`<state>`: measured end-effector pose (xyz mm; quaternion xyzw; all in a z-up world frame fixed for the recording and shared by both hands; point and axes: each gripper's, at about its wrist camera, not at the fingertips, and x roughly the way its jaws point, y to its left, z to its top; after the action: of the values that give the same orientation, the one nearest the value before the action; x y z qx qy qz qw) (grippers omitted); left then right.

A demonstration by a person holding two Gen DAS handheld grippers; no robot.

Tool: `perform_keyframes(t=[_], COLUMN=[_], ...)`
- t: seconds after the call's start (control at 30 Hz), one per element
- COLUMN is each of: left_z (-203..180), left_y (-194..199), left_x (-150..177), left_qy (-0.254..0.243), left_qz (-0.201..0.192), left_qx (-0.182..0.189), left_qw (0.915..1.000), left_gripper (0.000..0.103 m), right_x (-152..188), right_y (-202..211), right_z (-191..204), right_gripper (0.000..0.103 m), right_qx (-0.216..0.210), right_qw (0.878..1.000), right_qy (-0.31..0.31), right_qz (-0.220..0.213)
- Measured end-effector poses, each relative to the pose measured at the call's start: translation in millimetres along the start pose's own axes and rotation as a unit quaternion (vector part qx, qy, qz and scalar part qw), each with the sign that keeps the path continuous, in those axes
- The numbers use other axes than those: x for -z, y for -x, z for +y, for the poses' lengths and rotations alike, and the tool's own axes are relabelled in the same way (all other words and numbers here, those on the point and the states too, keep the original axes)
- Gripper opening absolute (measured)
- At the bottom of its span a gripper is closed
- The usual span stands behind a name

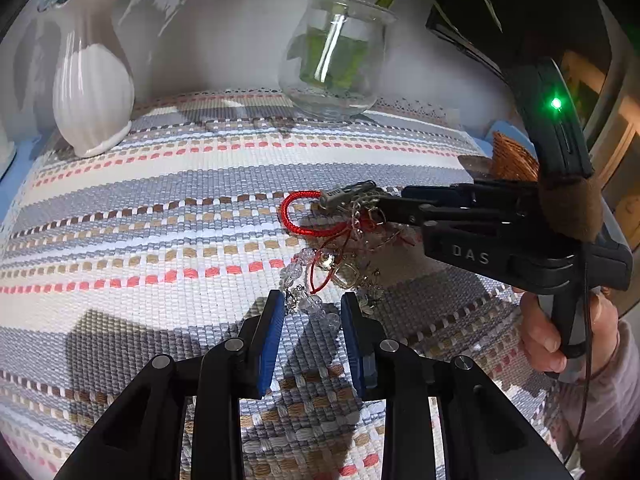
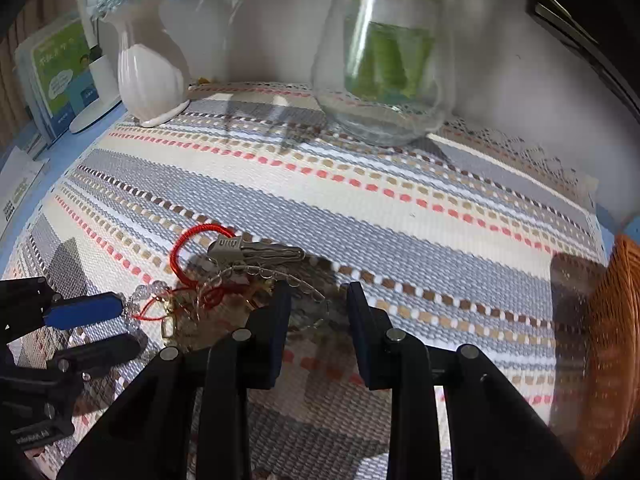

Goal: Organize jewelry
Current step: 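Grasp the silver chain with the left tool while the right tool grasps the clear bead bracelet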

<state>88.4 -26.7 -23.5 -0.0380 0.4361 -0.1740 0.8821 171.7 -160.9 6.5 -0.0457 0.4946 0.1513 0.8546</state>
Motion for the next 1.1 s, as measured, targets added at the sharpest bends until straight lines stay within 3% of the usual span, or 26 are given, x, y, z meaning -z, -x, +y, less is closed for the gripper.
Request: perform_keyframes(t=[0.13,0.37,0.5,0.7,0.93,1.1], left_z=[-5,-4,-10,0,18,27], left_y=[1,3,3,11,49,82], left_x=[1,3,5,9,24,34], left_qy=[-0.013,-0.015,-0.032,-0.01,0.033,0.051], left_qz=[0.0,0.0,-0.005,-0.002,-0.015,-0.03], left_qx=[-0.01,-0.015,-0.056,-0.035,0.005,0.049], left_qw=[0.9999,0.9998,0.9979,0.9994,0.9993,0.997], left_gripper=[0.029,0.028,0.009,0.009,0.009,0.009], right_x=[1,4,7,10,13,17], right_y=[3,13,21,30,37,69], right_z=[6,3,-2,-8,-11,-7], right_gripper=[0.008,0.008,0.008,0.008,0.008,0.008], right_qx=[0.003,0.015,0.003,-0.012,-0.025,-0.044], right_qw=[1.0,1.0,0.999,0.998,0.997,0.993], right_qy=[0.015,0.005,-0.008,-0.024,-0.031,-0.034], right_qz=[-0.007,-0.027,-0.044,-0.058,-0.065,-0.101])
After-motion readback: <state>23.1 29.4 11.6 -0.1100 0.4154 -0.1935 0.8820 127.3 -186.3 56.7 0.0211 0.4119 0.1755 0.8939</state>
